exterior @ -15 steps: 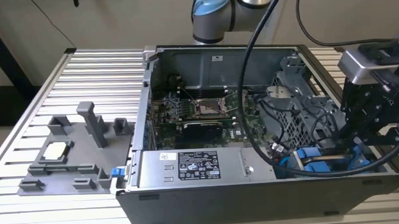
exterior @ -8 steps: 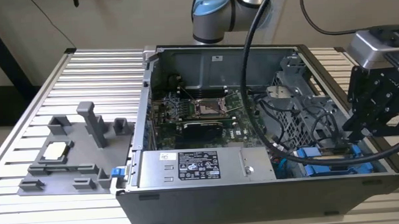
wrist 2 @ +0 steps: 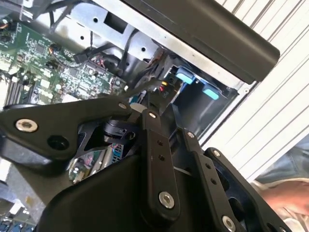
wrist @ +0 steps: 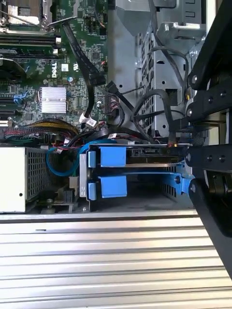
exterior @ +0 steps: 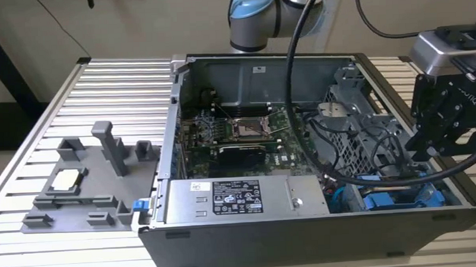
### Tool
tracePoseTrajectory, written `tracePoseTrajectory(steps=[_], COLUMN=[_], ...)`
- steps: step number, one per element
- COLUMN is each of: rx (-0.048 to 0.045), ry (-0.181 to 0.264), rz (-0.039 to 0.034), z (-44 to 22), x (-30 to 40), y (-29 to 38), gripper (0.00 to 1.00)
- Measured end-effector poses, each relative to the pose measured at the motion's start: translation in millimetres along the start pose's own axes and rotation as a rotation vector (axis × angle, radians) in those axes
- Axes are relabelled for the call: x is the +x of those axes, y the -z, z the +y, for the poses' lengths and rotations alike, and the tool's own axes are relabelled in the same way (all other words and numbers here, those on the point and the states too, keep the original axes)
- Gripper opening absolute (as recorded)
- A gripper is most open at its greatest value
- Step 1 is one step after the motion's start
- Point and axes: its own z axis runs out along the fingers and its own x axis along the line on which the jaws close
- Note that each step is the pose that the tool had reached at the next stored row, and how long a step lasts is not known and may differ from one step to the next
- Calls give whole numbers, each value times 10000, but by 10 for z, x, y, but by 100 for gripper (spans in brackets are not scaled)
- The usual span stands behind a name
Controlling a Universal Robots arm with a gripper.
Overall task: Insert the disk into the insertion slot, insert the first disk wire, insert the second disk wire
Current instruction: 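Insert the first disk wire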
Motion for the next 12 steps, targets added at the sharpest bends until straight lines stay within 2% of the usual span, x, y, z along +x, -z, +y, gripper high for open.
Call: tracePoseTrajectory(steps=[8,12], rx=[0,31], ry=[0,2], rz=[3,2], z=[5,32], x=[-309,-323], y=[-8,8], gripper=[27,27])
